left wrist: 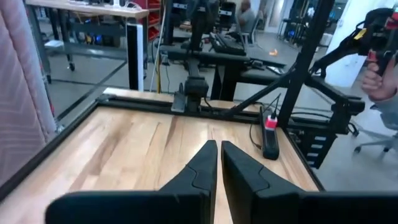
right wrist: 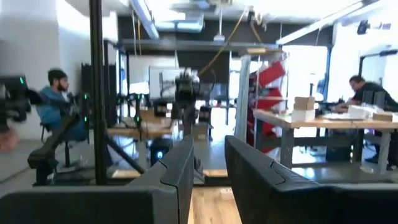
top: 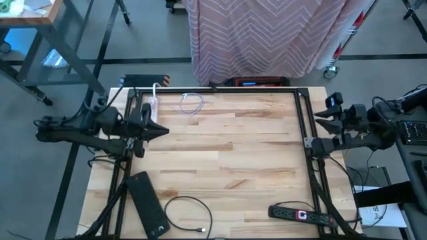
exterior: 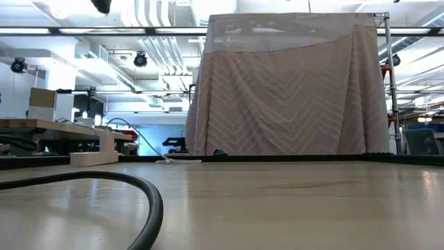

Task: Insert USB
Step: Return to Home Position

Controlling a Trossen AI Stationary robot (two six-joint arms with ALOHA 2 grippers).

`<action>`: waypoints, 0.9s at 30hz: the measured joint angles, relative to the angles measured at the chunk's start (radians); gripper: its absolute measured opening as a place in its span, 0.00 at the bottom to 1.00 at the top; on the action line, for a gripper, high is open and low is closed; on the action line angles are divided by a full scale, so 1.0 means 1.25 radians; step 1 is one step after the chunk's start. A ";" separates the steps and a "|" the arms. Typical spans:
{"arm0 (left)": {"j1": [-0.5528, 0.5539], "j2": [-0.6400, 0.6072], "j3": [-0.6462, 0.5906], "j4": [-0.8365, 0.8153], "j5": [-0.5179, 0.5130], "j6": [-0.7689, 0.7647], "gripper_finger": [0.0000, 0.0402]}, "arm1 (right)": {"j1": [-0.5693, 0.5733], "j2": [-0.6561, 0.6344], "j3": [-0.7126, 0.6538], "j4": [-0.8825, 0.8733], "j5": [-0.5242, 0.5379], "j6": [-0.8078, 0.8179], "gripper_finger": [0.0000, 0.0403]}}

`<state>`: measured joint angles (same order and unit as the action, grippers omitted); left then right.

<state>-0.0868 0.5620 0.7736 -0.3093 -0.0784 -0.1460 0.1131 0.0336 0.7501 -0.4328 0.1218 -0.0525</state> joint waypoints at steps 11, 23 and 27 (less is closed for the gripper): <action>0.000 -0.276 -0.283 0.092 -0.001 -0.056 0.02 | 0.000 -0.004 -0.163 0.156 -0.053 0.006 0.13; 0.000 -0.448 -0.498 0.178 -0.008 -0.013 0.02 | 0.000 -0.027 -0.346 0.227 -0.056 0.095 0.12; 0.000 -0.448 -0.563 0.252 -0.020 -0.021 0.02 | 0.000 -0.027 -0.408 0.321 -0.056 0.116 0.14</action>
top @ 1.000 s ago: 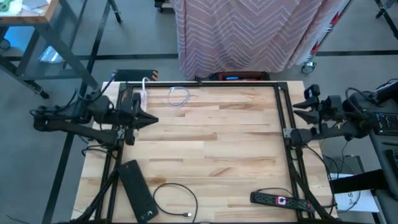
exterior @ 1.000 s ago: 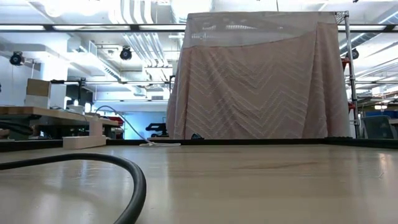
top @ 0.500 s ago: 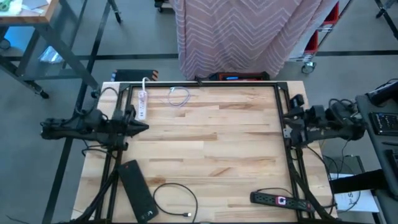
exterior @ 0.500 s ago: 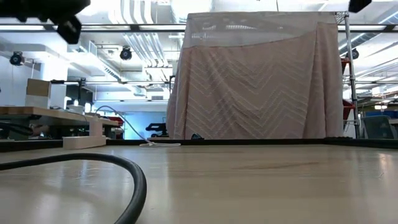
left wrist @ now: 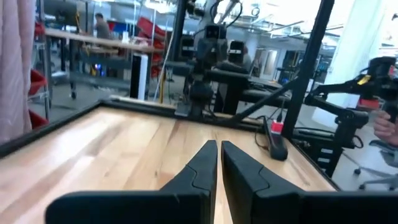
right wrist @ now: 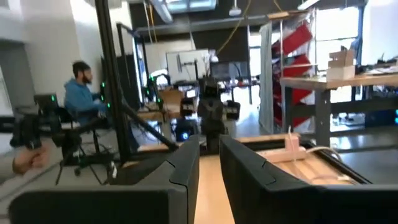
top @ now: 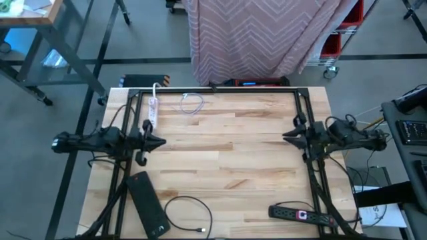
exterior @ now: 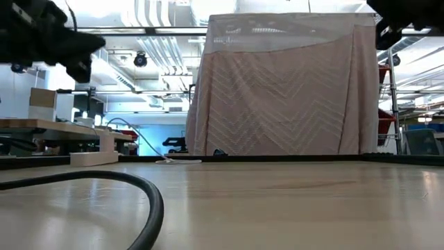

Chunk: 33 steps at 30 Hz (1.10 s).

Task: Insert USB
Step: Return to Home Position

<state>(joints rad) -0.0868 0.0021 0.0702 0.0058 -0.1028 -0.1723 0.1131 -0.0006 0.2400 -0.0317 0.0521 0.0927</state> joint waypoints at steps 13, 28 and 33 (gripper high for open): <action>0.002 0.002 -0.048 0.065 0.013 -0.001 0.02 | 0.000 0.001 -0.143 0.099 0.001 0.015 0.20; 0.121 0.009 -0.049 0.080 0.103 -0.011 0.02 | -0.001 0.007 -0.183 0.117 0.090 -0.049 0.14; 0.176 0.018 -0.049 0.079 0.199 -0.023 0.02 | -0.009 0.007 -0.183 0.143 0.049 -0.089 0.12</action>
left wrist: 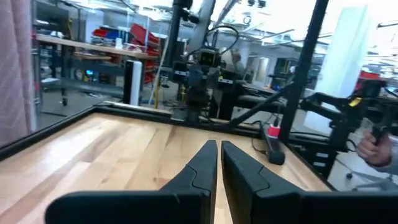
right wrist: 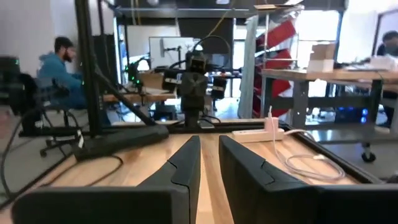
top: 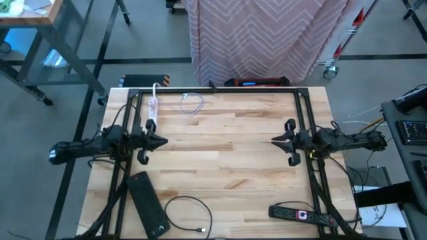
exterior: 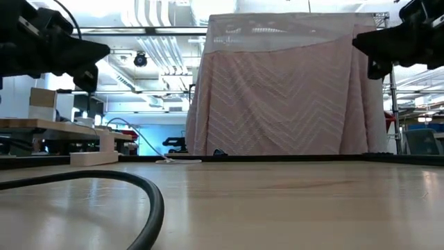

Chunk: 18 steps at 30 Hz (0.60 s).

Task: Insert USB
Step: Return to Home Position

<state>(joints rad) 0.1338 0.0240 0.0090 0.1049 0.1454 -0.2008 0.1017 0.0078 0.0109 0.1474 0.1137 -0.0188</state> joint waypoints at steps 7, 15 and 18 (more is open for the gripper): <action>0.018 0.040 0.000 -0.005 -0.001 -0.024 0.02 | -0.036 0.005 0.000 -0.014 -0.049 0.038 0.12; 0.015 0.089 0.000 -0.023 0.002 -0.067 0.02 | -0.044 0.007 0.000 -0.100 -0.092 -0.070 0.16; 0.015 0.110 0.000 -0.028 0.002 -0.077 0.02 | -0.044 0.007 0.000 -0.108 -0.094 -0.027 0.18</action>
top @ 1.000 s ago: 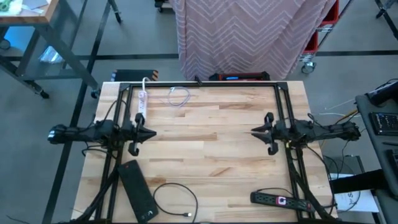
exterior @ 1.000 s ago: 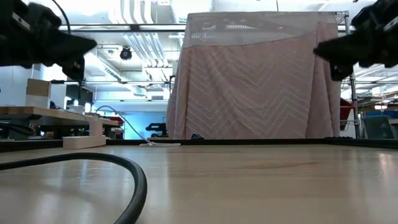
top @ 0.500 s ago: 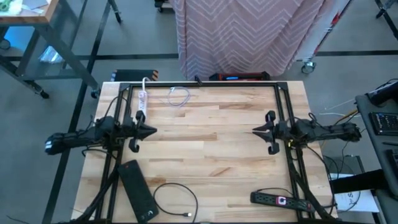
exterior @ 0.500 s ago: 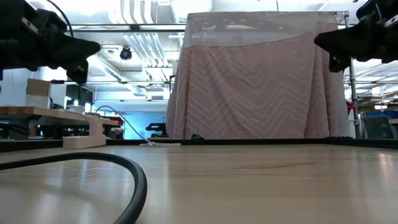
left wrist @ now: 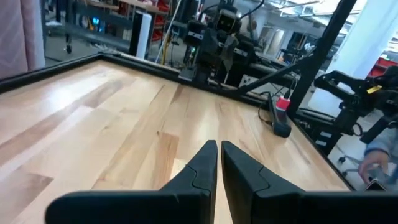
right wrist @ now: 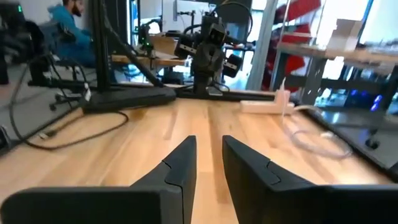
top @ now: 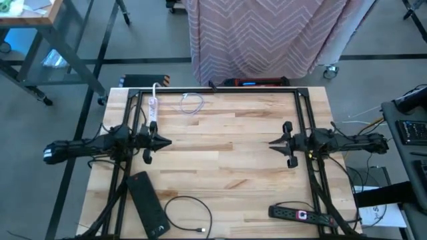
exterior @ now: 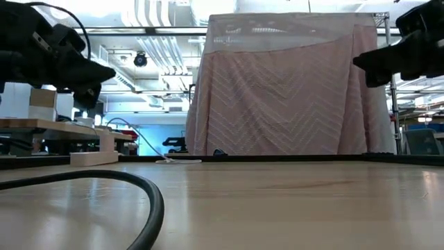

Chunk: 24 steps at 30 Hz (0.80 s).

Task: Insert USB
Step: Return to Home Position

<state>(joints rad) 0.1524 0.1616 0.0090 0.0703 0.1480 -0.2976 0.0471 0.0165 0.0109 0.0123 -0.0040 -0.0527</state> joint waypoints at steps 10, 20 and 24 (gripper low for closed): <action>0.000 0.057 0.000 0.001 -0.001 0.000 0.02 | 0.000 0.005 0.000 -0.001 0.001 0.069 0.21; 0.000 0.096 0.000 0.002 -0.001 0.000 0.02 | 0.000 0.005 0.000 -0.002 0.002 0.069 0.16; 0.000 0.108 0.000 0.004 -0.002 0.000 0.02 | 0.000 0.005 0.000 -0.003 0.002 0.069 0.13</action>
<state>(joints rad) 0.1524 0.2959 0.0090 0.0753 0.1459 -0.2977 0.0471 0.0223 0.0109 0.0090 -0.0013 0.0338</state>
